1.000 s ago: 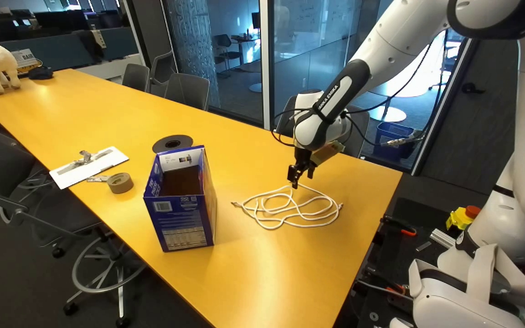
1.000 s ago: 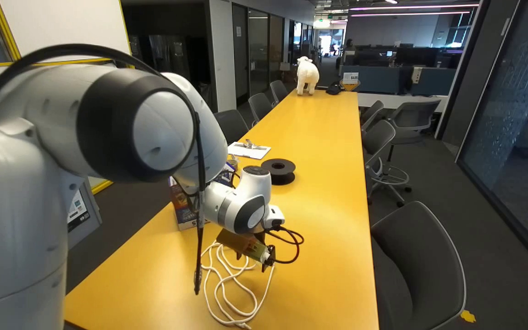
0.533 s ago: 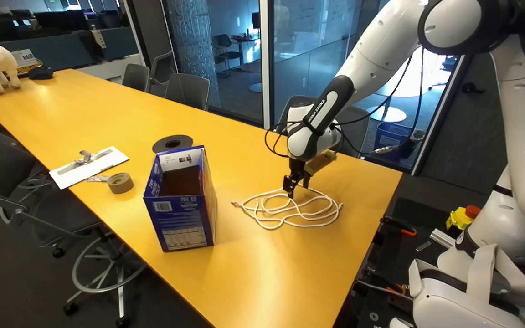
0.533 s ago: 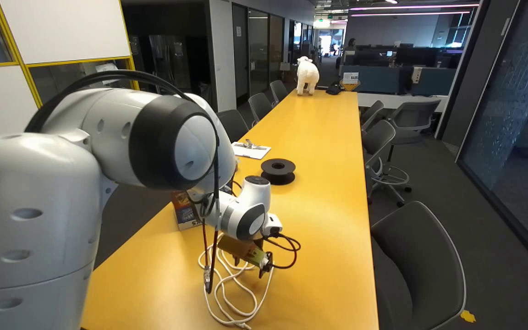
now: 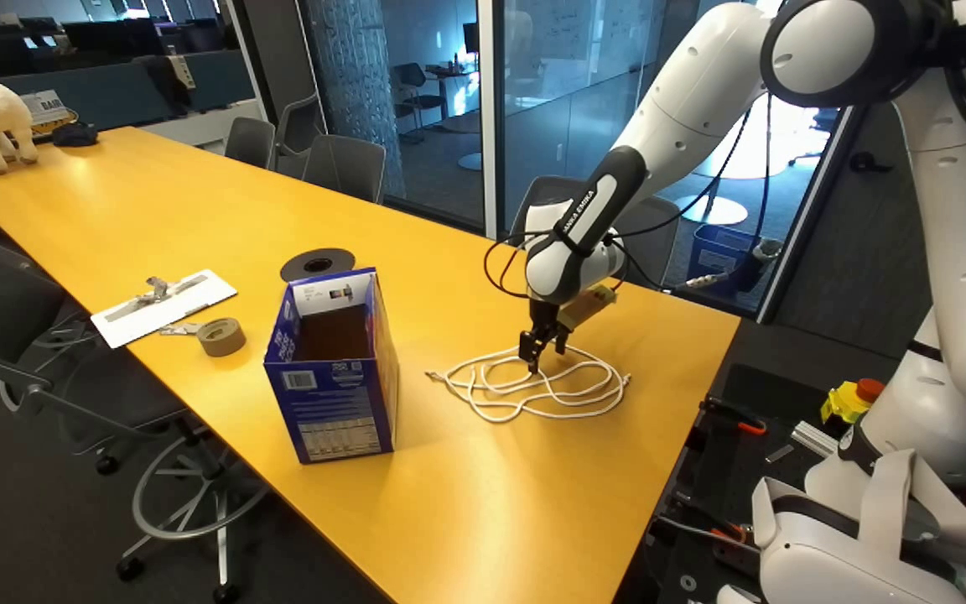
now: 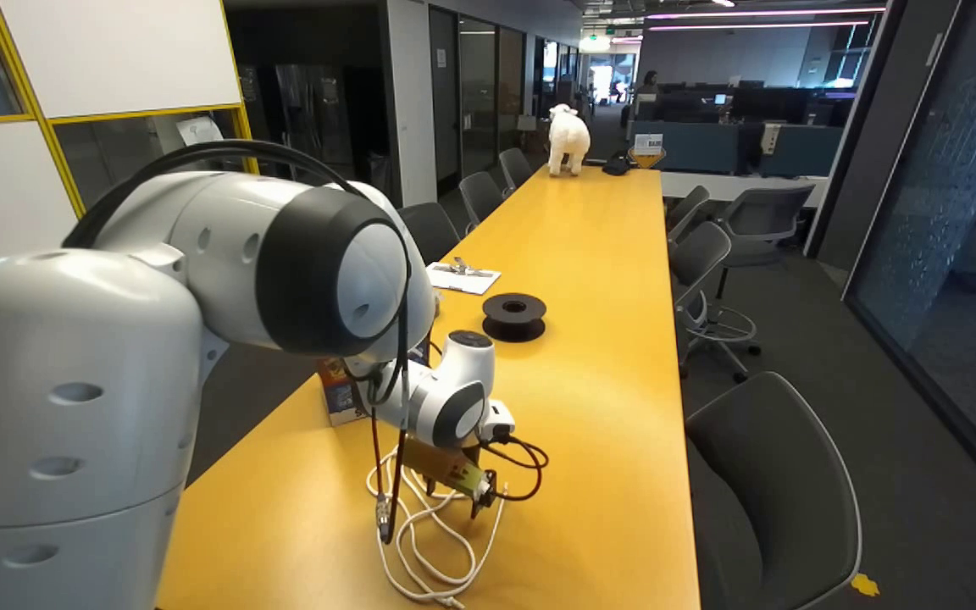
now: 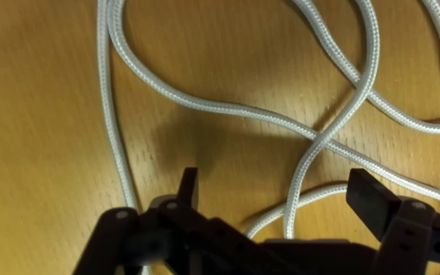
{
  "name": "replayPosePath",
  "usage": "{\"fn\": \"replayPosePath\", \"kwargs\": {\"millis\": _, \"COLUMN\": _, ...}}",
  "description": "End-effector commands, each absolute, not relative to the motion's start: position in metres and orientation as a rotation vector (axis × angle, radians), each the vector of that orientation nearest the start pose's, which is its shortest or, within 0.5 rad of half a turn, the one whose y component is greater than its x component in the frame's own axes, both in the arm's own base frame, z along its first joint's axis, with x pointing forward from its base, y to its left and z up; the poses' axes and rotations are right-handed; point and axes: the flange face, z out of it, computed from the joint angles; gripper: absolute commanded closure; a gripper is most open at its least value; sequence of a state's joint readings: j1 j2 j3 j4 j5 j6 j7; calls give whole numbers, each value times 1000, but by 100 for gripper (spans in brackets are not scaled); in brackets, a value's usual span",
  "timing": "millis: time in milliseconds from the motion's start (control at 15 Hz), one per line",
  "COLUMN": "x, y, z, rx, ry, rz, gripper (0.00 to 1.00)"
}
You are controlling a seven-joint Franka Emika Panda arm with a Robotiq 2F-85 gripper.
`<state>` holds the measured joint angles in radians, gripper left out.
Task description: Put the strings inside the blue box.
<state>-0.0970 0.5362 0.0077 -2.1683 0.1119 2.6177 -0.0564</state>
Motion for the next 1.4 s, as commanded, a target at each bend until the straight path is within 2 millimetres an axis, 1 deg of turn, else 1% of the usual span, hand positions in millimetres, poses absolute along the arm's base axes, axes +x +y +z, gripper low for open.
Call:
{"fn": "replayPosePath", "kwargs": {"millis": 0, "x": 551, "y": -50, "z": 133, "rx": -3072, "ry": 194, "rz": 98, "gripper": 0}}
{"fn": "replayPosePath", "kwargs": {"millis": 467, "x": 551, "y": -50, "z": 129, "rx": -3085, "ry": 188, "rz": 107, "gripper": 0}}
{"fn": "replayPosePath", "kwargs": {"millis": 1133, "x": 551, "y": -50, "z": 128, "rx": -3093, "ry": 159, "rz": 110, "gripper": 0}}
{"fn": "replayPosePath", "kwargs": {"millis": 1200, "x": 550, "y": -49, "z": 127, "rx": -3094, "ry": 141, "rz": 106, "gripper": 25}}
{"fn": "replayPosePath", "kwargs": {"millis": 1267, "x": 551, "y": -49, "z": 127, "rx": -3097, "ry": 131, "rz": 106, "gripper": 26}}
{"fn": "replayPosePath", "kwargs": {"millis": 1333, "x": 550, "y": -49, "z": 127, "rx": -3099, "ry": 119, "rz": 108, "gripper": 34}}
